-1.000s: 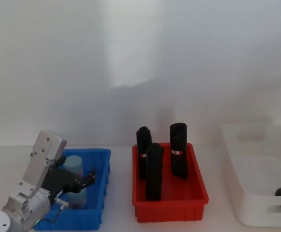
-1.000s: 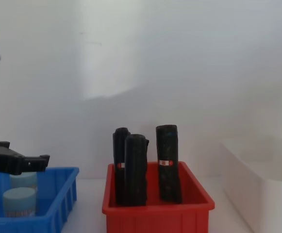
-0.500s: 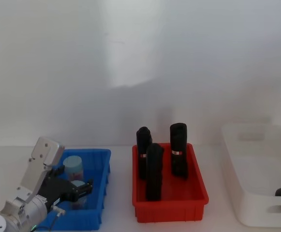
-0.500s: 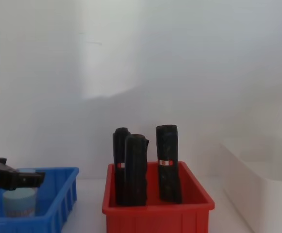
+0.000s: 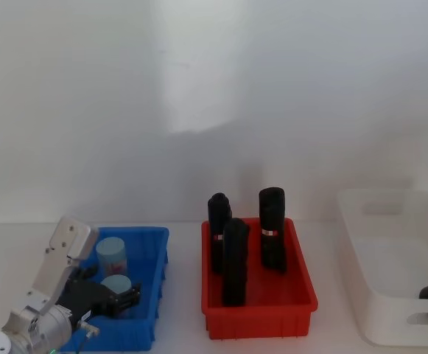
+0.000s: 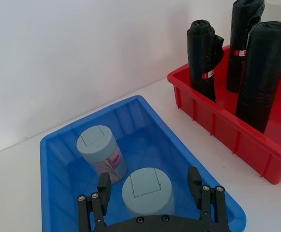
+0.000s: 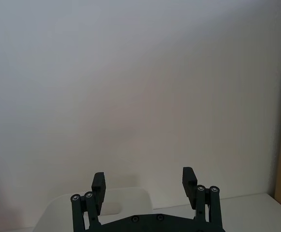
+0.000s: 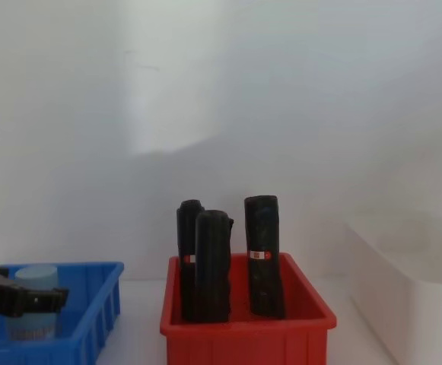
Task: Pick the cotton swabs from the blue box and place them into the white box.
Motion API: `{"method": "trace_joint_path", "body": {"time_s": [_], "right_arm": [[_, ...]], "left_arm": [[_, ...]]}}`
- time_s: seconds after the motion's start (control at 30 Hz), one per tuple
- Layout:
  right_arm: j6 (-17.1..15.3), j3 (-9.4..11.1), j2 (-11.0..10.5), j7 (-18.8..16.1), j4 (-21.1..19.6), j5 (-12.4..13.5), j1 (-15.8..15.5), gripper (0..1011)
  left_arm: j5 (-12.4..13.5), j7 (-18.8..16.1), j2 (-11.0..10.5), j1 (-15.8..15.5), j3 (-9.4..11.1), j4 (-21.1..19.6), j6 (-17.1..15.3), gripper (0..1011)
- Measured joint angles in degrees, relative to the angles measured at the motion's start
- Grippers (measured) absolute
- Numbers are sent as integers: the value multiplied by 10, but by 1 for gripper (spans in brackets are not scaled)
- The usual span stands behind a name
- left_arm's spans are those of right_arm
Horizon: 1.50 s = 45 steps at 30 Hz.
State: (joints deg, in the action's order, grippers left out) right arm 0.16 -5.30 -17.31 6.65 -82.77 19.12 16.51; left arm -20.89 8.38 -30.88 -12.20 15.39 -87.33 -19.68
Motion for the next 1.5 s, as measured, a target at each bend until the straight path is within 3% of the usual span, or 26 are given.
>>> {"method": "trace_joint_path", "body": {"time_s": [1.27, 1.5], "right_arm": [[0, 0, 0, 0, 0, 0, 0, 1002], [0, 0, 0, 0, 0, 0, 0, 1002]], "left_arm": [[11, -5, 19, -7, 7, 30, -7, 1003], [11, -7, 20, -7, 7, 31, -8, 869]]}}
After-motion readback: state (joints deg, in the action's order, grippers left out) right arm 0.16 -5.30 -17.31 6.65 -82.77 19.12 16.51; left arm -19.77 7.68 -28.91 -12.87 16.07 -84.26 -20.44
